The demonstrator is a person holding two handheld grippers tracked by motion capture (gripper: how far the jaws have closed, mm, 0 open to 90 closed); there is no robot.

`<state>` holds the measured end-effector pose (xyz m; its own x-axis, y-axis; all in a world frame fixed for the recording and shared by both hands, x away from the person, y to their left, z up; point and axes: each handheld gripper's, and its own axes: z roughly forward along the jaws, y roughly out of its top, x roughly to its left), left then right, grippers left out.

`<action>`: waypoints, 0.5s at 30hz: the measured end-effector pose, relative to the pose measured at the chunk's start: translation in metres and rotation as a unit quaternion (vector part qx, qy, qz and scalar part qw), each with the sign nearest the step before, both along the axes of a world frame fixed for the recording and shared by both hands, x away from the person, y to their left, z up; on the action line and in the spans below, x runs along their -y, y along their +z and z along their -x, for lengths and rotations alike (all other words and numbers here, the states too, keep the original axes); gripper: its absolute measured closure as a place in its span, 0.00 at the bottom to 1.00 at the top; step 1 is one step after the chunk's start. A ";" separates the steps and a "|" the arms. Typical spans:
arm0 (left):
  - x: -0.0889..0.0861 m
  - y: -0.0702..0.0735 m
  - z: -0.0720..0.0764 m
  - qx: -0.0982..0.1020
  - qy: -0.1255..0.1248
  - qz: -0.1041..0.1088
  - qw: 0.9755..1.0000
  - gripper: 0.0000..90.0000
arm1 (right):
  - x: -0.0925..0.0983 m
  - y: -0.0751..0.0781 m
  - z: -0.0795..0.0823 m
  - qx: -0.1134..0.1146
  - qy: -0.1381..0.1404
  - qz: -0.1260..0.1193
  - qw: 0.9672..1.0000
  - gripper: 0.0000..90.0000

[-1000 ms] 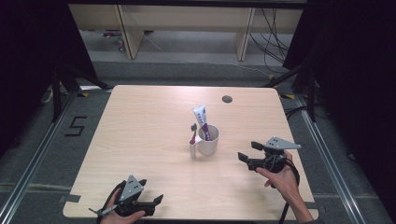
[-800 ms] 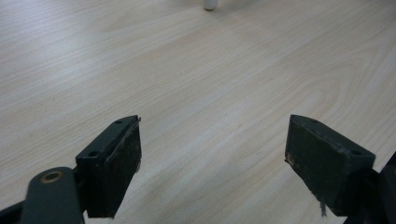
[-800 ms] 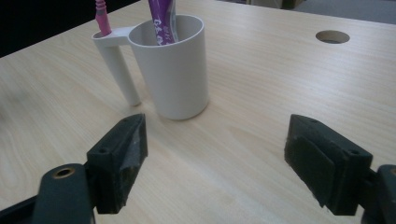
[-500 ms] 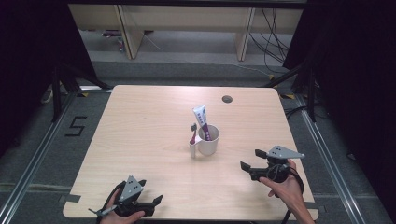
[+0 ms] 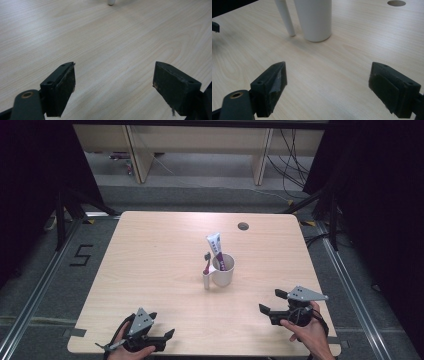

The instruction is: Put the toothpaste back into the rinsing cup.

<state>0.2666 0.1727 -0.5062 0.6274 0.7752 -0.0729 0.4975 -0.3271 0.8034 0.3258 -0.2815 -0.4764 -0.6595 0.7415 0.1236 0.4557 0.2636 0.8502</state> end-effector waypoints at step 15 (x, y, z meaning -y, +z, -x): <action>0.001 -0.002 0.000 -0.002 0.000 0.003 1.000 0.20 | -0.001 -0.009 0.015 -0.023 0.015 0.022 0.999 0.18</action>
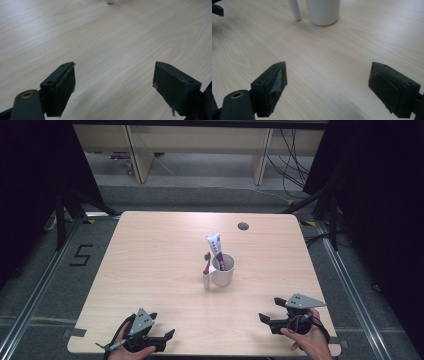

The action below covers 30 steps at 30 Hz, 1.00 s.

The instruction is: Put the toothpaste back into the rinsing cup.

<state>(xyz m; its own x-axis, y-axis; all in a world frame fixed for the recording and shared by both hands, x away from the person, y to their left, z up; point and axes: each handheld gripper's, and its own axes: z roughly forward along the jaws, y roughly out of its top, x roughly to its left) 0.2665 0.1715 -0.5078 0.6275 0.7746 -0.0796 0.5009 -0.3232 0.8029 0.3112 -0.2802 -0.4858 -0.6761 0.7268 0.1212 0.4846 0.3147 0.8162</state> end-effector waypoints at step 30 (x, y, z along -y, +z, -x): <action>0.001 -0.004 0.000 -0.003 -0.006 -0.011 1.000 0.20 | 0.004 -0.012 0.024 -0.024 0.019 0.042 0.999 0.18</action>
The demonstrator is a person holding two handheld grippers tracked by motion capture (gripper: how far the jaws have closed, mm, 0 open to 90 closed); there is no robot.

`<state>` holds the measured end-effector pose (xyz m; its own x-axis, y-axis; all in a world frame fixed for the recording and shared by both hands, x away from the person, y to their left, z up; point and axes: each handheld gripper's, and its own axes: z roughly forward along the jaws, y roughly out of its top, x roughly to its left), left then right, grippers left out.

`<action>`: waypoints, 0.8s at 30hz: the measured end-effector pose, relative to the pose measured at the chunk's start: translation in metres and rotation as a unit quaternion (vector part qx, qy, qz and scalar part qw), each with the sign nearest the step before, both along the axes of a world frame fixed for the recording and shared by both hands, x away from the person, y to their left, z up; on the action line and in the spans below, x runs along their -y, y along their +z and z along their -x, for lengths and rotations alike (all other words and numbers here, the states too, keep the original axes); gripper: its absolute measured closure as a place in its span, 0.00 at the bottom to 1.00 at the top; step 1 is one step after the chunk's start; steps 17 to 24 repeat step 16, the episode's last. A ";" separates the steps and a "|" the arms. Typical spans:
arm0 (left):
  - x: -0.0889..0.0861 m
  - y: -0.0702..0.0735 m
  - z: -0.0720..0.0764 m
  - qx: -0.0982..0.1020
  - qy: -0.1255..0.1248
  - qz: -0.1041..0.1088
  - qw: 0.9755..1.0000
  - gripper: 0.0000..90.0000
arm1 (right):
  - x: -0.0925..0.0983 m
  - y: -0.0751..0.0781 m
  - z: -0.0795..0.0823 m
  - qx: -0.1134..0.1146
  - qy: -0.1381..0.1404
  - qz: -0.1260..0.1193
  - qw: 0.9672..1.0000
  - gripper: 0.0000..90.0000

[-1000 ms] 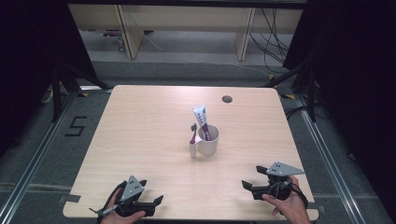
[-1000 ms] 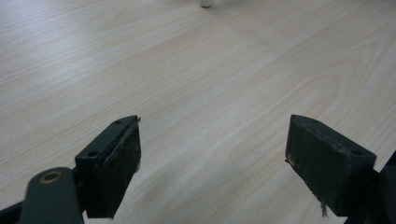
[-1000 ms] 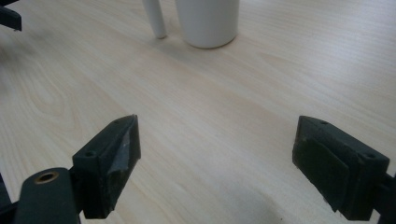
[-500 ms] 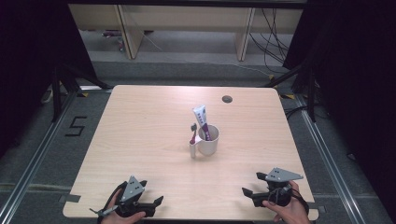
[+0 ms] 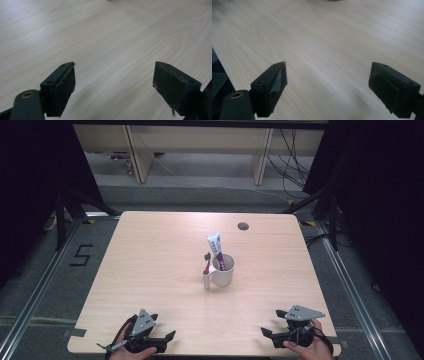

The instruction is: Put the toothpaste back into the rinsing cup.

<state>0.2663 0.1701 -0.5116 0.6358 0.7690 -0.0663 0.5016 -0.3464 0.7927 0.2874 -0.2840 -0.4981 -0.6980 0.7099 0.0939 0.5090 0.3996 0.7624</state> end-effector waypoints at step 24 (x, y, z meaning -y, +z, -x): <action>0.001 0.000 -0.001 -0.005 -0.002 -0.012 1.000 0.20 | 0.002 -0.002 0.005 -0.008 -0.001 0.004 1.000 0.18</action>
